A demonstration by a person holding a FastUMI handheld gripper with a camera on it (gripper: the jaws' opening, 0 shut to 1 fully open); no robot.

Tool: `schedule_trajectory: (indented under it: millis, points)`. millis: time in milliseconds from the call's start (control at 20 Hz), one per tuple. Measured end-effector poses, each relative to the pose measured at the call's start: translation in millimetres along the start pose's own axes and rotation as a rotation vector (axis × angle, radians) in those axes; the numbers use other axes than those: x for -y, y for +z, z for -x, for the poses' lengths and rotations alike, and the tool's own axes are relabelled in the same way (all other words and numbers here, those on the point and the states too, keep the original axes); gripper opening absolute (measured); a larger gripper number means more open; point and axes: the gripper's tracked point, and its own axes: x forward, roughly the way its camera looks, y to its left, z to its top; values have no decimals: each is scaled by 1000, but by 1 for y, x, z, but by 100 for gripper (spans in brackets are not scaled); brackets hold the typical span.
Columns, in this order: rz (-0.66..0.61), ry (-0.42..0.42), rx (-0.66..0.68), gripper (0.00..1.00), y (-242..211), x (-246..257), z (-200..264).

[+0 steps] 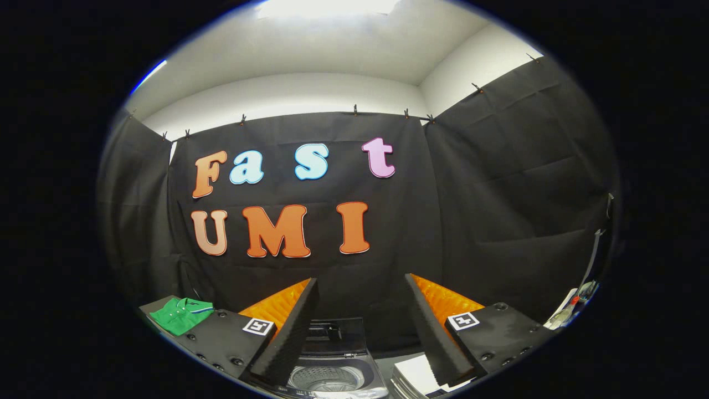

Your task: Put the clothes into the washing machine and then close the washing machine lid.

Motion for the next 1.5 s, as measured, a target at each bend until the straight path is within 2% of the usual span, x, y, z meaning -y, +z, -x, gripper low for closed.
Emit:
schedule_trajectory:
  millis: [400, 650, 950, 1200, 1500]
  points:
    - [-29, 8, 16, 98, 2, -12, -3]
    - [-42, 43, 8, 98, -3, -56, -12]
    - [-111, 158, -42, 98, -18, -152, -30]
    - [-136, 307, -95, 98, -38, -260, -39]
    - [-80, 446, -295, 98, -100, -390, -37]
